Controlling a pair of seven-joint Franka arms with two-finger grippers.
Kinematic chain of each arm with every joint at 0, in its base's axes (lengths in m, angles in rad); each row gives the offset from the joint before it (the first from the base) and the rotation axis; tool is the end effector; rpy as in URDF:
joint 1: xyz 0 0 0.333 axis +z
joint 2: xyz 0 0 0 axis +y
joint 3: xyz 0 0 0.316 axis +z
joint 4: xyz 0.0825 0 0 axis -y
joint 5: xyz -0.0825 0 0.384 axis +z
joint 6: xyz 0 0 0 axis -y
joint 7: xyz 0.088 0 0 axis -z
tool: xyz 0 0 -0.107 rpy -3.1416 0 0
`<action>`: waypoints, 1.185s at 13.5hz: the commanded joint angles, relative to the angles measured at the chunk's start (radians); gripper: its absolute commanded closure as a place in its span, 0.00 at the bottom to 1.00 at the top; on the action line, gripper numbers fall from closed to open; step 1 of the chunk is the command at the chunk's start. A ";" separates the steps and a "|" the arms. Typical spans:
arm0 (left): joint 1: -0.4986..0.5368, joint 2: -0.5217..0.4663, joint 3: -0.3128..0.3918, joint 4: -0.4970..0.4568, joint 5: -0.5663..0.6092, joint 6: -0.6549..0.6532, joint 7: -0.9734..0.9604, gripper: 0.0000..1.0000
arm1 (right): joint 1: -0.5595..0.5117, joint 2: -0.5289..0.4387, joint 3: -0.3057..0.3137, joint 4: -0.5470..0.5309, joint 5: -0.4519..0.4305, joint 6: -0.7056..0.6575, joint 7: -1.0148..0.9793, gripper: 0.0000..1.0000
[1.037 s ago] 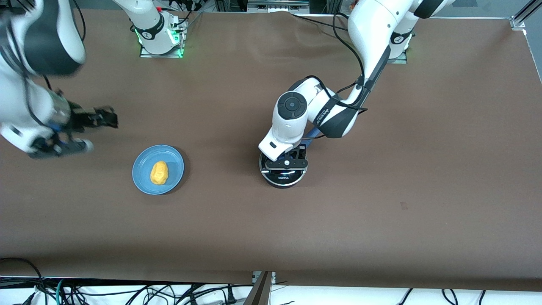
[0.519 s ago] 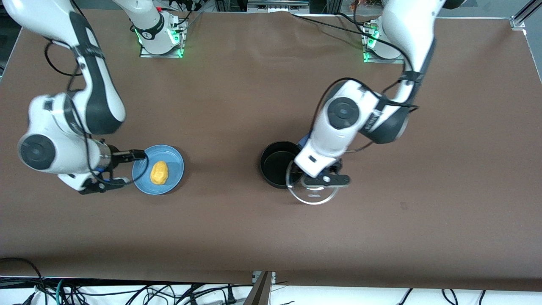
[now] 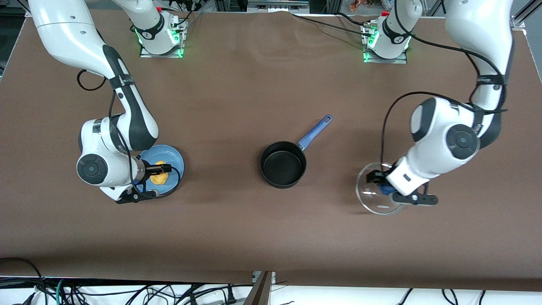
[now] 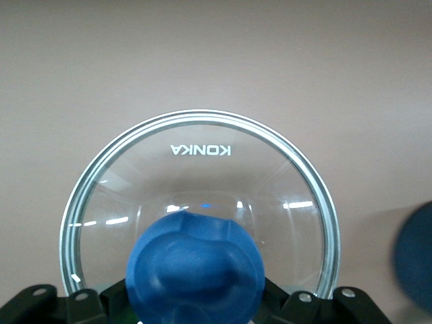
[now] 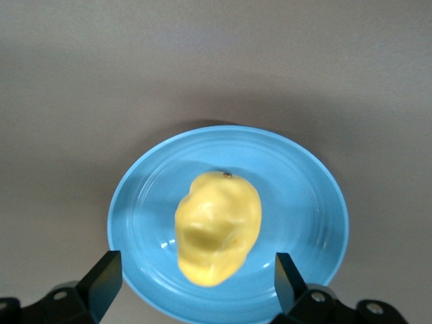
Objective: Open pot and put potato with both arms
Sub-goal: 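Set the lid down with the left gripper while the right gripper grasps the potato, then carry the yellow potato into the saucepan and release it with the right gripper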
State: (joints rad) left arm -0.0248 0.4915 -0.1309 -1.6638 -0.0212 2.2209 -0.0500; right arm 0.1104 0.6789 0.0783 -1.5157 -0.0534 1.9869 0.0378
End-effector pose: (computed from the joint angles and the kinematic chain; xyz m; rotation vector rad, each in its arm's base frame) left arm 0.6757 -0.0963 0.3311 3.0529 -0.1160 0.0932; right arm 0.6765 0.1180 0.2480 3.0958 0.2564 -0.3188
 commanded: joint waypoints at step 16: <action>0.270 -0.033 0.047 -0.399 -0.019 0.396 0.417 0.00 | 0.159 0.014 0.092 0.167 0.202 -0.145 0.540 1.00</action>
State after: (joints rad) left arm 0.2428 0.4994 -0.0790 -2.0683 -0.0212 2.6507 0.3588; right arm 0.2326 0.6900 0.1385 -1.3915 0.0905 1.8652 0.4285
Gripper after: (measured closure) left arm 0.189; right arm 0.344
